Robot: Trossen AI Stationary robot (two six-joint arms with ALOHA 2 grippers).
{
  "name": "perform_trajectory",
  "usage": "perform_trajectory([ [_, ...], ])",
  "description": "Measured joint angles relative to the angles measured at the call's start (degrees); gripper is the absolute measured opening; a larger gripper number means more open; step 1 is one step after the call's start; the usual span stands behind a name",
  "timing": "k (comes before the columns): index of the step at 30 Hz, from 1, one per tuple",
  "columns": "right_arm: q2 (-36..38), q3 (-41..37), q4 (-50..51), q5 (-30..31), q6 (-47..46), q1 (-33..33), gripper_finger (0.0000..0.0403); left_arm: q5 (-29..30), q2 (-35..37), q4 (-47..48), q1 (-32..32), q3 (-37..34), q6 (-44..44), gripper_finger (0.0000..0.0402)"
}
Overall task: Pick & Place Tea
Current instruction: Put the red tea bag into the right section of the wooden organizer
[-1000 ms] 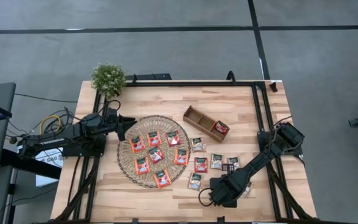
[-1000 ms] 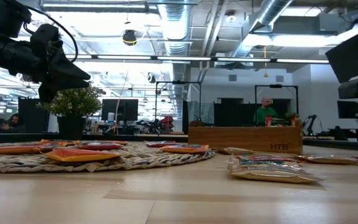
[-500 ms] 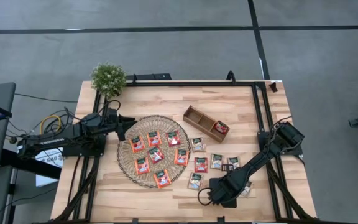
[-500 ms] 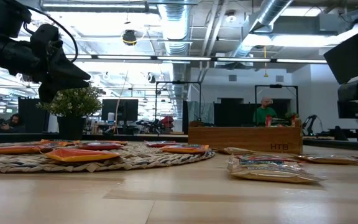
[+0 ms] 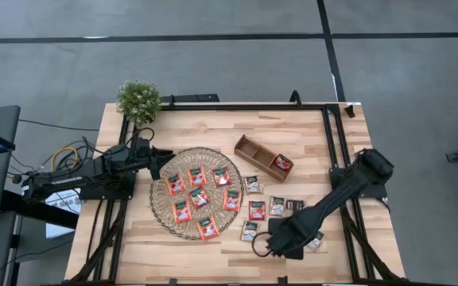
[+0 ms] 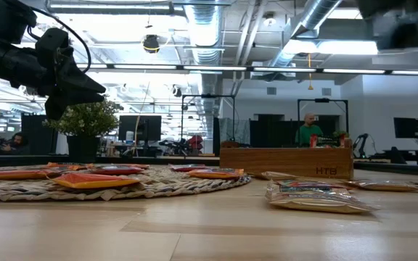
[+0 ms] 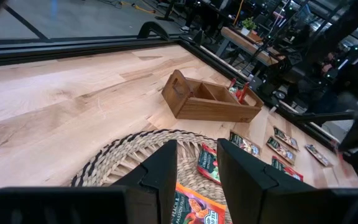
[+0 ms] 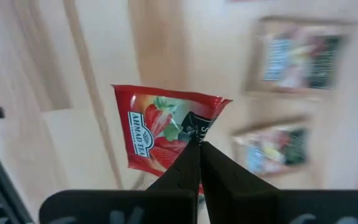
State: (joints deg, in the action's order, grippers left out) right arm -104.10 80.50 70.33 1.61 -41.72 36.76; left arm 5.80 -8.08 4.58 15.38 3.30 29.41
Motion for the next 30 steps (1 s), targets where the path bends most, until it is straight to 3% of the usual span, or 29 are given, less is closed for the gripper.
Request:
perform_trajectory([
  [6,6.63,2.08,11.82,17.69,-9.44,-4.33,0.0,0.02,0.0,-0.02,0.0,0.01,-0.01,0.0105],
  [11,7.69,2.08,19.06,26.09,-12.59,-12.08,0.0,0.02,0.0,-0.04,0.0,0.01,-0.01,0.0105],
  [16,5.49,2.06,19.19,30.28,-10.02,-19.59,0.0,0.02,0.0,-0.02,0.0,0.01,0.0,0.0105],
  [21,2.78,2.06,19.64,30.72,-10.33,-24.47,0.0,0.02,0.0,-0.02,-0.01,-0.01,0.0,0.0105],
  [30,1.56,2.08,19.66,32.15,-12.54,-25.62,0.0,0.02,0.0,-0.02,-0.01,0.0,0.0,0.0105],
])
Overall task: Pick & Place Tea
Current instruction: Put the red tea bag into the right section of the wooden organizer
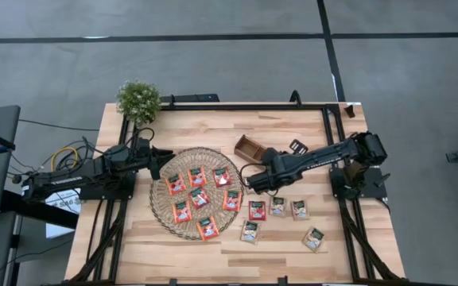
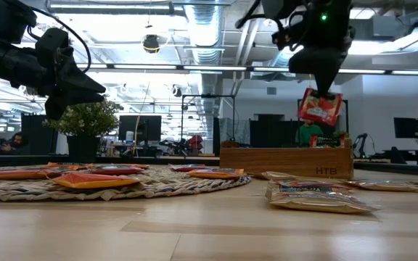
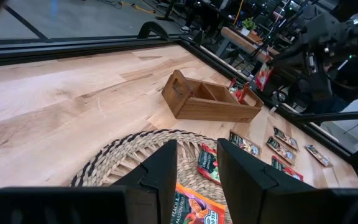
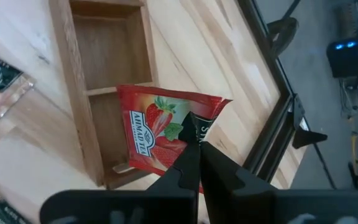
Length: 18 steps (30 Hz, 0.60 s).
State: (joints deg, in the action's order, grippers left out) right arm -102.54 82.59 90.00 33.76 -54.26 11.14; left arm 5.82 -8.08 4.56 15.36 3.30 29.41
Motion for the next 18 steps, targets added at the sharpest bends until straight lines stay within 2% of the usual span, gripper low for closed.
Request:
perform_trajectory([
  [6,0.0,-0.29,-0.19,1.15,0.64,-0.11,0.0,0.0,0.0,0.0,0.0,0.01,0.0,0.0105],
  [18,-1.13,-6.24,-2.64,0.91,-1.16,-0.04,0.0,0.0,0.0,-0.01,0.01,0.01,0.0,0.0105],
])
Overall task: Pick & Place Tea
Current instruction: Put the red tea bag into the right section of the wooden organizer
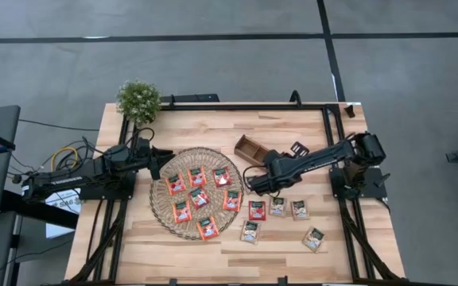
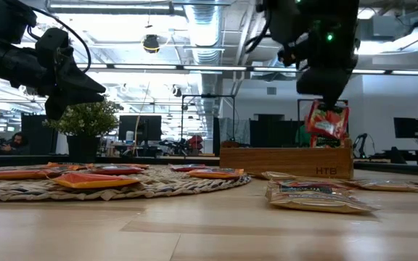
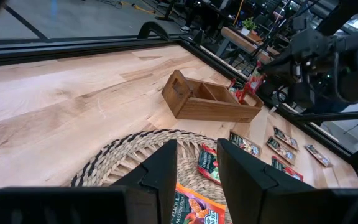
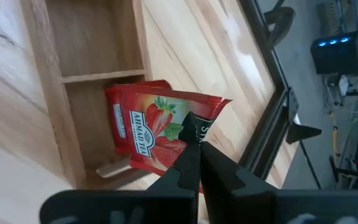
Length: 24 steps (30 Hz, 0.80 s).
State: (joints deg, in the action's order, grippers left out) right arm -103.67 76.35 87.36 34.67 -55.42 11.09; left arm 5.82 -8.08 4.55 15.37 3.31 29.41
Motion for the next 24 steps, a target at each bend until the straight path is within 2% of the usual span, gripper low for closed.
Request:
perform_trajectory([
  [13,-9.77,0.13,0.23,1.3,4.85,0.57,0.0,0.02,-0.13,-0.86,-0.02,-0.01,0.24,0.0105],
  [24,-11.11,0.66,0.11,0.71,4.85,1.27,0.0,0.02,-0.13,-1.28,-0.02,-0.02,0.2,0.0105],
])
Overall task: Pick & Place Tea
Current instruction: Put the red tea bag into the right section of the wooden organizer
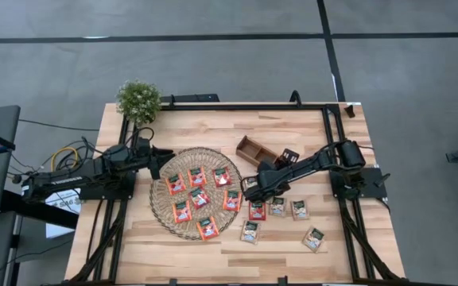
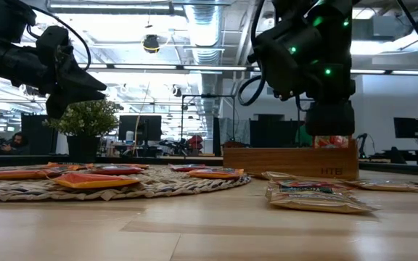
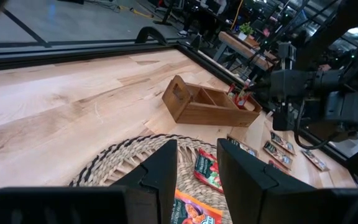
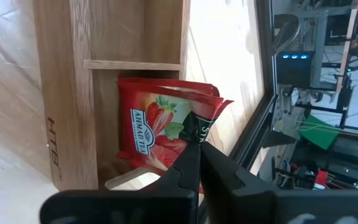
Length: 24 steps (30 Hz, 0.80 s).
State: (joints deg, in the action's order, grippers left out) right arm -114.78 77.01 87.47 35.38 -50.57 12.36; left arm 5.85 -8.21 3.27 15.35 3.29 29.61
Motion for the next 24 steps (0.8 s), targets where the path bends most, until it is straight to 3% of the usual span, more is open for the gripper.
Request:
perform_trajectory([
  [13,0.0,0.0,0.96,-0.69,0.09,-1.96,0.0006,0.0,0.0,-0.01,0.0,0.02,-0.13,0.0105],
  [24,0.0,0.0,2.46,-1.05,0.09,-2.0,0.009,0.0,0.0,-0.01,0.0,0.01,-0.33,0.0105],
])
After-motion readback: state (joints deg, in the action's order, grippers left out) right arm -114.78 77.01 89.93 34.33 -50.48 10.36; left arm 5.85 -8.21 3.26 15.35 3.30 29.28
